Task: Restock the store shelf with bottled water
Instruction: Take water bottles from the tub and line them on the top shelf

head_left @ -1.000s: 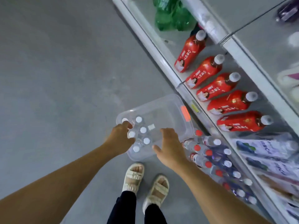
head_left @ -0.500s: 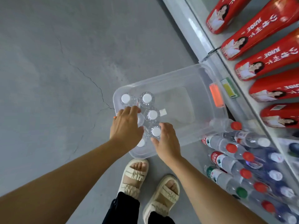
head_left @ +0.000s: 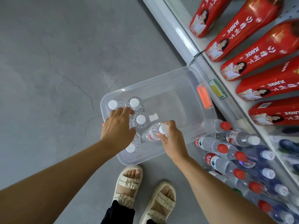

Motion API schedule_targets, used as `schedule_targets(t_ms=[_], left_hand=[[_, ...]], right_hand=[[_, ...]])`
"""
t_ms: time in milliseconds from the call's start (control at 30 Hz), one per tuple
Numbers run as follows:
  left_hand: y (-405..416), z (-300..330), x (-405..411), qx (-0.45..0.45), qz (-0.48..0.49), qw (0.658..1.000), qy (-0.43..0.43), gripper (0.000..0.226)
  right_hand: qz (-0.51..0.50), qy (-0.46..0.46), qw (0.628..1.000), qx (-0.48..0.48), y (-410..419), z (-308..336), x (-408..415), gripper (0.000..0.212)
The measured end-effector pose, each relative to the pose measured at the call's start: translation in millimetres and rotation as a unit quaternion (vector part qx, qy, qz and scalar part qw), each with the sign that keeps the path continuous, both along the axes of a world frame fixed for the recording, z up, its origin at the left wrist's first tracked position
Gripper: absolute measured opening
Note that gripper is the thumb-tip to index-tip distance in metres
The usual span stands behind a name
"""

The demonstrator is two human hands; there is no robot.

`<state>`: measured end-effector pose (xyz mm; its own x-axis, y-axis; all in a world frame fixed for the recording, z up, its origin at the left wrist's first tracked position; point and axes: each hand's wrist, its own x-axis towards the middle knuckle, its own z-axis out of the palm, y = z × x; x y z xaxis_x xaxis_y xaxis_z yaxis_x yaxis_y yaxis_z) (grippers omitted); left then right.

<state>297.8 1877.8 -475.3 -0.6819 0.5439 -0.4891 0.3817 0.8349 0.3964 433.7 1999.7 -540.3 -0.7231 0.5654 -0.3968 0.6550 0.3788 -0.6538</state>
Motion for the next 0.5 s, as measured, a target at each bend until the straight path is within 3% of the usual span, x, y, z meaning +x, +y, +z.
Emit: schedule_targets(t_ms=[233, 333, 500], left_hand=[[38, 80, 3, 0.017, -0.037, 0.998, -0.046, 0.052], [57, 131, 3, 0.024, -0.060, 0.996, -0.062, 0.054], [90, 227, 4, 0.070, -0.087, 0.989, -0.096, 0.061]], right_hand=[[-0.047, 0.062, 0.996, -0.030, 65, 127, -1, 0.031], [-0.051, 0.092, 0.994, -0.023, 96, 198, -2, 0.034], [-0.072, 0.127, 0.989, -0.016, 137, 323, -5, 0.022]])
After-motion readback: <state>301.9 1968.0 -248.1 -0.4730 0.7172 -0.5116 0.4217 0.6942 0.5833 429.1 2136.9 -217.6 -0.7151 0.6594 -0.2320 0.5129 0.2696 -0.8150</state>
